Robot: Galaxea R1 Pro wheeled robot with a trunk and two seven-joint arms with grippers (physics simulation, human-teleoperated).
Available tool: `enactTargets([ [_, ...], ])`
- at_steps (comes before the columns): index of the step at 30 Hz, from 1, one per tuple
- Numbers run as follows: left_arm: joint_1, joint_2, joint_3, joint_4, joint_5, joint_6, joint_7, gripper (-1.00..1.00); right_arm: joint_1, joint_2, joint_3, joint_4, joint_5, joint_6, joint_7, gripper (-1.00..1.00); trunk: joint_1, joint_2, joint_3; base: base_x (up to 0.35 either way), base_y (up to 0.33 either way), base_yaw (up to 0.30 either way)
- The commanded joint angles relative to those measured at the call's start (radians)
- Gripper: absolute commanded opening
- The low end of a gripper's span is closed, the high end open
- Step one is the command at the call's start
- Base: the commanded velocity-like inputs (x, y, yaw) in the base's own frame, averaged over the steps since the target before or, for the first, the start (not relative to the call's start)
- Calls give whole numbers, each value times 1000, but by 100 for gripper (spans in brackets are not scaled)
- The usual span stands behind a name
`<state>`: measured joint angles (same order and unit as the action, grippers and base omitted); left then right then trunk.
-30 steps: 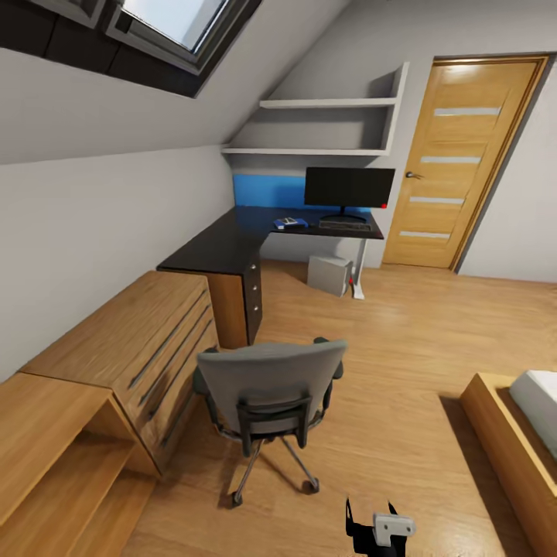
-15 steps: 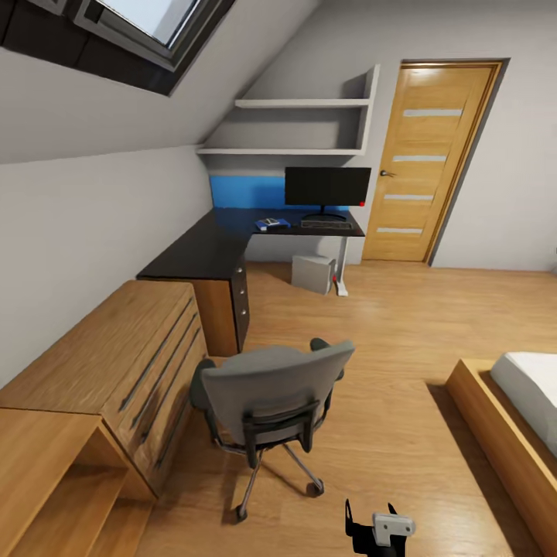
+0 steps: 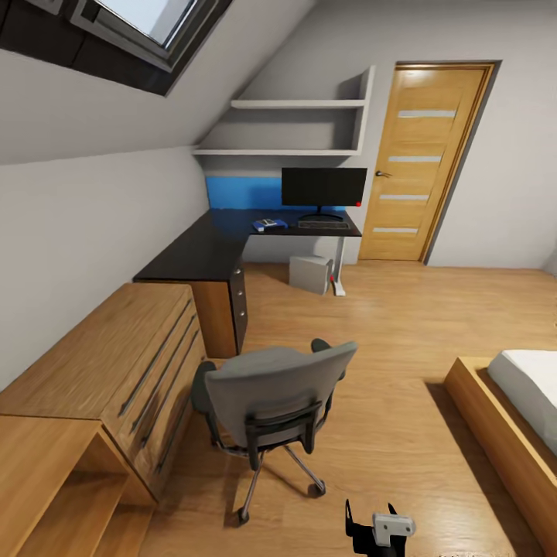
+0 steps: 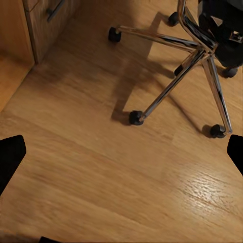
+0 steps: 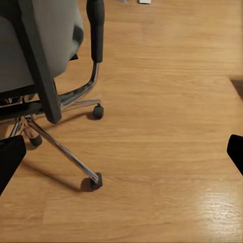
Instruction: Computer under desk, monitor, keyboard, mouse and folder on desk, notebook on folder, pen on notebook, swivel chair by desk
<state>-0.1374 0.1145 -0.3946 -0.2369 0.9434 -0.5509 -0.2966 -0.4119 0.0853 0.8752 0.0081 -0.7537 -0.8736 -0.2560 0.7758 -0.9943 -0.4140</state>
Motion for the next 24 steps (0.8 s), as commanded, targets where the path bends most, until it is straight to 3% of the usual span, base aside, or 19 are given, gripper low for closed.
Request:
enactTargets([
  [1, -1, 1, -6, 1, 11, -2, -6, 100, -1, 1, 8, 1, 1, -1, -9, 100, 0, -1, 0, 1, 159, -130],
  [11, -1, 1, -6, 1, 11, -2, -6, 100, -1, 1, 8, 2, 1, -1, -9, 100, 0, -1, 8, 0, 198, -151],
  [24, -1, 1, -6, 1, 11, -2, -6, 100, -1, 2, 8, 3, 1, 0, -9, 100, 0, -1, 9, 0, 132, -21],
])
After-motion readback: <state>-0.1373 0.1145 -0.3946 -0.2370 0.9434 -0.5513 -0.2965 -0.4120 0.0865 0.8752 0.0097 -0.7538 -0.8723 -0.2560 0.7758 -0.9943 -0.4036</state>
